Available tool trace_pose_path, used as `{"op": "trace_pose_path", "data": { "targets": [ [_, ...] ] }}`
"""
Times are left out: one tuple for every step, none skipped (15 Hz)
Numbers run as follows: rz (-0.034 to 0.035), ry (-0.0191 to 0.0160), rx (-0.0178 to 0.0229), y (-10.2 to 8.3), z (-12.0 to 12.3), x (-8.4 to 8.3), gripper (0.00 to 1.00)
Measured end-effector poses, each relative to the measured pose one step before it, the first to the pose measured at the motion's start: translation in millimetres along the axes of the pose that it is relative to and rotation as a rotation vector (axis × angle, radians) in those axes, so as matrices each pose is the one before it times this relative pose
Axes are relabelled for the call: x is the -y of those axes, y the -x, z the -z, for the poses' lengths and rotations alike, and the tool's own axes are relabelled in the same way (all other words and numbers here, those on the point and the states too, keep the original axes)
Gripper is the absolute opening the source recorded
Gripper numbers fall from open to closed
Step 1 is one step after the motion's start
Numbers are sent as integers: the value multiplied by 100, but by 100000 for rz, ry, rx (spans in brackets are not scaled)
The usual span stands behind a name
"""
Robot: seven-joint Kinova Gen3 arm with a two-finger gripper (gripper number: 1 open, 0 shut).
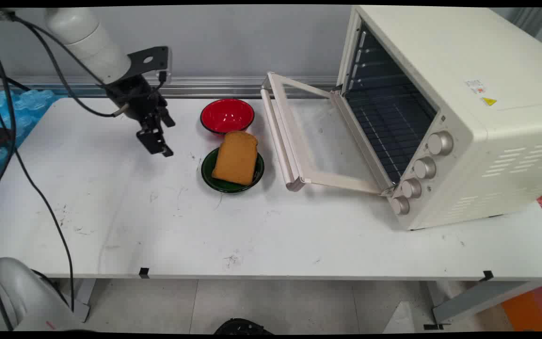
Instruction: Close the oven
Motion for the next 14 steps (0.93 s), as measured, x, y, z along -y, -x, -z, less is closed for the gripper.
{"op": "trace_pose_path", "data": {
  "targets": [
    [120, 156, -1062, -499, -14, 108, 100],
    [64, 84, -728, -390, -22, 76, 100],
    [21, 108, -1323, -638, -34, 136, 100],
    [-72, 53, -869, -463, -29, 88, 100],
    [-51, 24, -1773, -874, -56, 169, 100],
    [13, -44, -1869, -868, -71, 201, 100],
    [-76, -110, -1361, -631, -63, 151, 100],
    [0, -93, -1046, -467, -65, 121, 100],
    [159, -239, -1940, -786, -143, 228, 100],
    [260, -161, -1773, -632, -166, 160, 100],
    [180, -19, -1412, -486, -182, 113, 100],
    [102, 104, -969, -303, -164, 63, 100],
    [311, 146, -1405, -369, -235, 51, 0],
    [317, 126, -1017, -219, -185, 24, 0]
  ]
}}
